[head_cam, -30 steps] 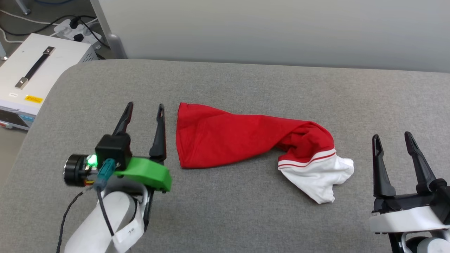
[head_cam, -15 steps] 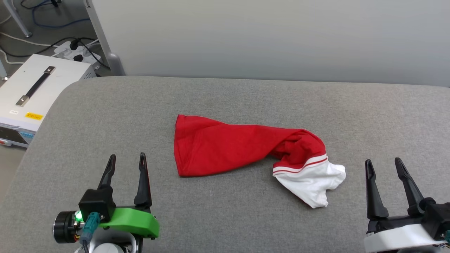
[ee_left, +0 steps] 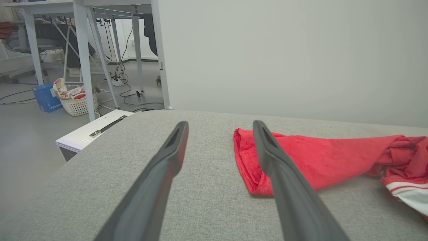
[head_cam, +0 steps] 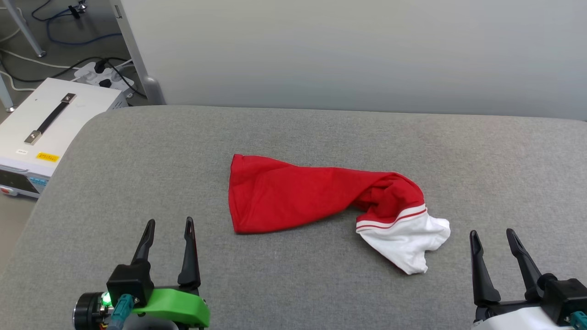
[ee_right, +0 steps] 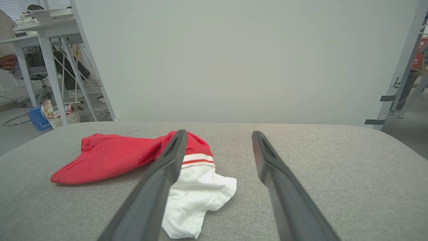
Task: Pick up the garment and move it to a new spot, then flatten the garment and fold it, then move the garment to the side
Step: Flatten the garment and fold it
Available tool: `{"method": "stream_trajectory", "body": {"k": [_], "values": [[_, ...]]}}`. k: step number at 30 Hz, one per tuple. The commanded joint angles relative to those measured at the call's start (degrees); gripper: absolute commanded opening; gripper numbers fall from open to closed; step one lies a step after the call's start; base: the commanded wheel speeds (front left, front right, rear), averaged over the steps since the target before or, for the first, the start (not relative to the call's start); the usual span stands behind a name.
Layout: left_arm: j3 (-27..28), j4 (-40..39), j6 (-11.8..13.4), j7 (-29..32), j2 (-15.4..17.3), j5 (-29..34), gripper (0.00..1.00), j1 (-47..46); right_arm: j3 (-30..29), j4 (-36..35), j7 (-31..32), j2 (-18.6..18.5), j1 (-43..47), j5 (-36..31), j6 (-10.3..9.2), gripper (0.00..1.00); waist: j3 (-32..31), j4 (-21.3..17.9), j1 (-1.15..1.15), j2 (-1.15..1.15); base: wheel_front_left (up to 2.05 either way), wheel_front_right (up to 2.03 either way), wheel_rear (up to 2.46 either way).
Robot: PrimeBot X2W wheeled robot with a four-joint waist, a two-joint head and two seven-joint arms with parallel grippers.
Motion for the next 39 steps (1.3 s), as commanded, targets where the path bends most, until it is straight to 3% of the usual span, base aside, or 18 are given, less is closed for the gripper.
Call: {"method": "stream_trajectory", "body": {"k": [1, 13, 20, 28, 34, 39], "values": [[0.56, 0.22, -0.47, -0.32, -0.48, 0.71, 1.0, 0.94, 0.03, 0.26, -0.35, 0.08, 0.93, 0.28, -0.04, 1.0, 0.01, 0.06, 0.0, 0.0, 0.0, 0.0, 0.0], [3.4, 1.57, -3.18, -0.32, -2.48, 3.4, 1.0, 1.09, 0.01, 0.87, -0.35, 0.11, 0.82, 0.26, -0.04, 1.0, -0.2, 0.45, 0.0, 0.0, 0.0, 0.0, 0.0], [4.38, 1.91, -4.03, -0.32, -3.17, 4.27, 1.0, 0.97, -0.28, -3.23, -0.35, -1.2, -3.09, -0.03, -0.04, 1.0, -0.07, 0.52, 0.0, 0.0, 0.0, 0.0, 0.0], [4.76, 2.02, -4.62, -0.33, -3.74, 4.72, 1.0, -0.17, 2.81, -6.74, -0.35, -10.01, -14.03, 3.49, -0.04, 1.0, 1.34, 0.72, 0.0, 0.0, 0.0, 0.0, 0.0], [4.96, 2.12, -4.81, -0.33, -3.98, 4.81, 1.0, -0.78, 14.58, -2.4, 0.44, -22.51, -22.08, 10.66, -0.04, 1.0, 2.37, 1.05, 0.0, 0.0, 0.0, 0.0, 0.0], [5.47, 1.92, -4.75, -0.33, -4.1, 4.8, 1.0, -1.13, 26.7, -1.14, 9.09, -32.16, -29.98, 19.8, -0.04, 1.0, 3.33, 1.0, 0.0, 0.0, 0.0, 0.0, 0.0]]}}
